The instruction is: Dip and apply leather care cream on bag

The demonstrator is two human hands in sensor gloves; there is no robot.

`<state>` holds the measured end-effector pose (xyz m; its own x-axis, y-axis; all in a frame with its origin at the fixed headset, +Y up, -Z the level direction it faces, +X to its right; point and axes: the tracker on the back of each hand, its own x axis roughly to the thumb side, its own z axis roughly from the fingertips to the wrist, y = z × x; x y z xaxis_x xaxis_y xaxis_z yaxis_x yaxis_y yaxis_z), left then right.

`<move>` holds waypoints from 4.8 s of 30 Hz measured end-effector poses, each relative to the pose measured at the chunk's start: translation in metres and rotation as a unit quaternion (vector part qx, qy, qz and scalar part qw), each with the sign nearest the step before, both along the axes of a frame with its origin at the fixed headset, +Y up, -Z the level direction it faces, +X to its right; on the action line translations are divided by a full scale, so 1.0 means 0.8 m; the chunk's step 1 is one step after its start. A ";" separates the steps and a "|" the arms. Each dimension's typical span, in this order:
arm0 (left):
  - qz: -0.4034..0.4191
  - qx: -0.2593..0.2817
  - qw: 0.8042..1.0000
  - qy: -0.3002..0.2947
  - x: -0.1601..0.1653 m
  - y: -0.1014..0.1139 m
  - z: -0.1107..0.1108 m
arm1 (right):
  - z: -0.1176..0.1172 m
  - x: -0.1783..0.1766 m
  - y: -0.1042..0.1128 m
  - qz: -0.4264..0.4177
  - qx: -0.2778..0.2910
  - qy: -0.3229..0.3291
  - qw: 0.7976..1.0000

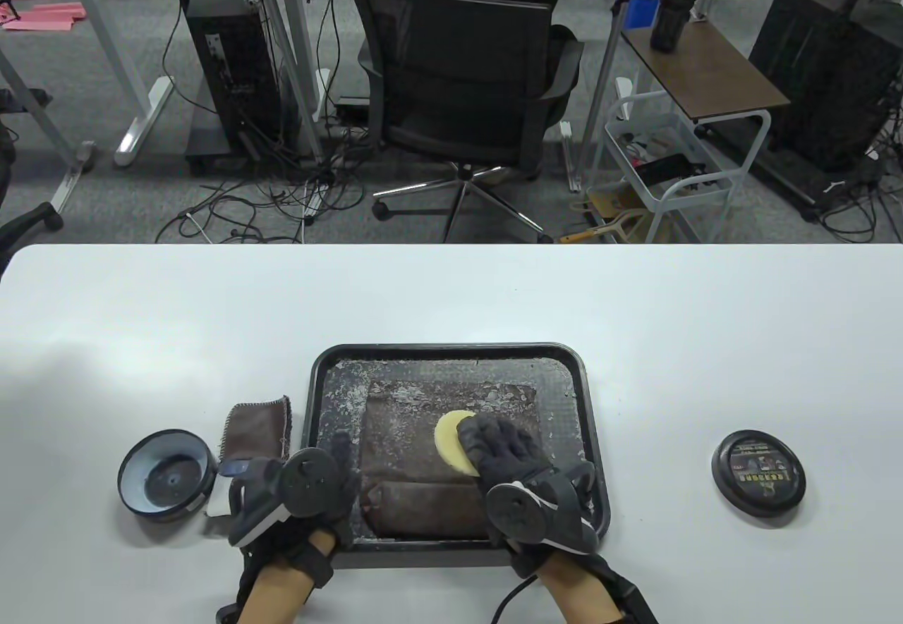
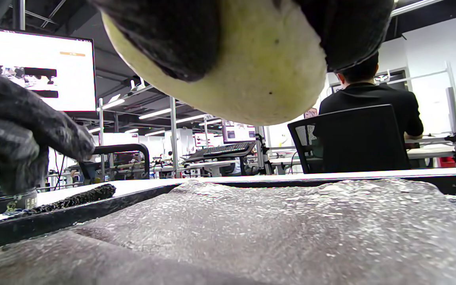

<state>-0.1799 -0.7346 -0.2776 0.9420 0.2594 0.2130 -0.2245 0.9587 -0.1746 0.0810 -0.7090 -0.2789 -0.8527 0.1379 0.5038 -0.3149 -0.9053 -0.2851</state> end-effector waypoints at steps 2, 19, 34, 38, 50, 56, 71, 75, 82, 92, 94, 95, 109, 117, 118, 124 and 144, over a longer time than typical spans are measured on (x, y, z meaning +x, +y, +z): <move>-0.031 -0.026 0.999 -0.009 0.006 -0.008 -0.002 | -0.004 -0.009 -0.001 0.005 -0.005 -0.002 1.000; 0.031 -0.112 0.991 -0.063 -0.015 -0.049 -0.014 | -0.069 -0.102 -0.023 0.074 -0.073 -0.056 0.993; 0.061 -0.141 0.983 -0.100 -0.022 -0.052 -0.011 | -0.092 -0.156 -0.040 0.099 -0.081 -0.058 0.990; 0.067 -0.146 0.981 -0.106 -0.022 -0.052 -0.010 | -0.094 -0.165 -0.043 0.101 -0.087 -0.043 0.990; 0.051 -0.169 0.978 -0.111 -0.015 -0.053 -0.008 | -0.092 -0.175 -0.051 0.147 -0.105 -0.014 0.983; 0.048 -0.170 0.979 -0.105 -0.014 -0.053 -0.007 | -0.099 -0.156 -0.052 0.156 -0.111 -0.075 0.979; 0.049 -0.164 0.982 -0.084 -0.015 -0.053 -0.007 | -0.105 -0.083 -0.053 0.193 -0.140 -0.169 0.956; 0.053 -0.167 0.982 -0.077 -0.015 -0.053 -0.006 | -0.104 -0.062 -0.049 0.200 -0.134 -0.189 0.952; 0.052 -0.165 0.982 -0.076 -0.016 -0.053 -0.006 | -0.105 -0.026 -0.046 0.173 -0.153 -0.230 0.946; 0.065 -0.161 0.982 -0.069 -0.019 -0.054 -0.005 | -0.106 -0.006 -0.047 0.228 -0.153 -0.288 0.918; 0.064 -0.161 0.982 -0.069 -0.019 -0.054 -0.005 | -0.106 -0.005 -0.048 0.221 -0.162 -0.295 0.915; 0.064 -0.161 0.982 -0.070 -0.019 -0.054 -0.005 | -0.107 -0.004 -0.048 0.218 -0.158 -0.298 0.916; 0.068 -0.146 0.984 -0.072 -0.018 -0.056 -0.004 | -0.101 -0.043 -0.059 0.299 -0.150 -0.253 0.908; 0.072 -0.145 0.984 -0.072 -0.018 -0.056 -0.004 | -0.094 -0.087 -0.071 0.274 -0.143 -0.190 0.932; 0.072 -0.144 0.984 -0.072 -0.018 -0.056 -0.004 | -0.091 -0.095 -0.073 0.278 -0.139 -0.174 0.934; 0.077 -0.141 0.984 -0.073 -0.018 -0.057 -0.004 | -0.082 -0.137 -0.079 0.265 -0.130 -0.101 0.950; 0.076 -0.138 0.985 -0.067 -0.018 -0.058 -0.004 | -0.068 -0.161 -0.074 0.186 -0.128 0.046 0.973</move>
